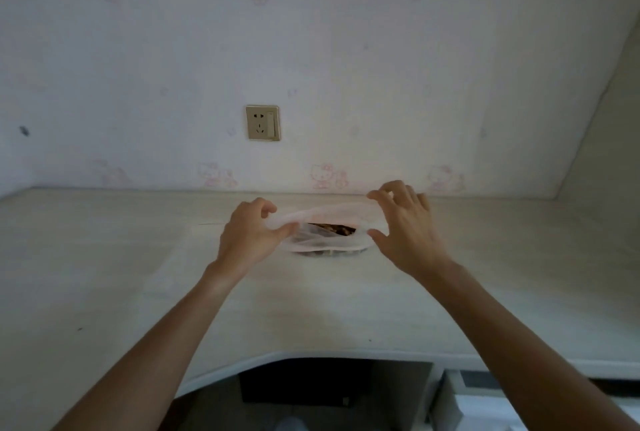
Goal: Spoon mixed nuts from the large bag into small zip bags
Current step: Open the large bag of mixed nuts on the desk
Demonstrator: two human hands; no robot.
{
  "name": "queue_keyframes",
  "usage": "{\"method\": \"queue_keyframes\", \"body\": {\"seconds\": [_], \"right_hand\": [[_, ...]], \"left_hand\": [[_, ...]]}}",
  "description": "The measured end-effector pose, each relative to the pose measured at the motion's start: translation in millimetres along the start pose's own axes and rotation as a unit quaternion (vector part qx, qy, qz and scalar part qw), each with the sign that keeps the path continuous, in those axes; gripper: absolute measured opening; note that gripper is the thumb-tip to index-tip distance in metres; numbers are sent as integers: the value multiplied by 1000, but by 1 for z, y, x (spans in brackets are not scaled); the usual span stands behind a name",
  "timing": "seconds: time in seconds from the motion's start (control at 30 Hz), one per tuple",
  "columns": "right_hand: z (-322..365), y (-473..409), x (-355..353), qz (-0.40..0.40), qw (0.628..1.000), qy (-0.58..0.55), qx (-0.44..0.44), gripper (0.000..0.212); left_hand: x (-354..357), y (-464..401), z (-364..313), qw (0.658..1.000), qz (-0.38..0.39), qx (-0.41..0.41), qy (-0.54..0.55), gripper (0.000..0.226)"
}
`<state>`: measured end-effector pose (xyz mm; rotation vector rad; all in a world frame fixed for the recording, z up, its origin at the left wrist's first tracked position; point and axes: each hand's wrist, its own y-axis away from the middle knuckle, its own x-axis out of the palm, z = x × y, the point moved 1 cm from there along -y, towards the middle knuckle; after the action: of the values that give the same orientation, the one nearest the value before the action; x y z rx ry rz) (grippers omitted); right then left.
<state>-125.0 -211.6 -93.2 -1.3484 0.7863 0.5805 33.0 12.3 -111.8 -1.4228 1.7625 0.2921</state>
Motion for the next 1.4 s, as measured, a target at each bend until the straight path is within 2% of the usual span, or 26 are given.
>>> {"method": "queue_keyframes", "body": {"seconds": [0.07, 0.17, 0.27, 0.37, 0.47, 0.57, 0.7, 0.73, 0.8, 0.87, 0.97, 1.03, 1.1, 1.17, 1.23, 1.4], "right_hand": [[-9, 0, -3, 7, 999, 31, 36, 69], [-23, 2, 6, 61, 989, 1, 132, 71], [-33, 1, 16, 64, 956, -148, 244, 45], [-37, -1, 25, 38, 906, -283, 314, 31], [-34, 0, 34, 29, 802, -454, 386, 22], [-34, 0, 41, 48, 690, -585, 423, 16], [-36, 1, 42, 14, 500, -747, 437, 13], [-36, 0, 42, 3, 459, -774, 437, 10], [-33, -2, 42, -2, 405, -805, 434, 10], [-30, -2, 42, -2, 373, -825, 425, 12], [-24, -3, 43, -1, 357, -843, 403, 12], [-22, -4, 43, 19, 376, -844, 383, 17], [-25, -3, 46, 52, 411, -838, 356, 28], [-27, -1, 49, 85, 453, -824, 331, 32], [-29, 1, 50, 108, 487, -812, 303, 33], [-37, 3, 55, 136, 530, -785, 290, 23]], "left_hand": [[0, -2, -2, 993, 21, -59, 100, 57], [0, -3, 1, 954, 49, -127, 268, 48], [1, -4, 5, 896, 122, -181, 387, 46], [3, -7, 3, 860, 135, -212, 445, 39], [4, -10, 4, 810, 162, -238, 511, 32], [5, -12, 5, 736, 216, -261, 586, 31], [9, -15, 8, 618, 217, -288, 698, 29], [10, -16, 8, 600, 216, -289, 714, 31], [14, -15, 8, 591, 221, -285, 721, 33], [19, -14, 6, 606, 223, -281, 710, 31], [23, -15, 4, 671, 212, -257, 663, 35], [22, -16, 6, 715, 212, -228, 626, 46], [20, -17, 7, 748, 213, -204, 595, 50], [18, -17, 7, 750, 214, -204, 592, 41], [17, -18, 5, 734, 221, -220, 603, 35], [17, -22, 1, 685, 222, -272, 638, 33]]}}
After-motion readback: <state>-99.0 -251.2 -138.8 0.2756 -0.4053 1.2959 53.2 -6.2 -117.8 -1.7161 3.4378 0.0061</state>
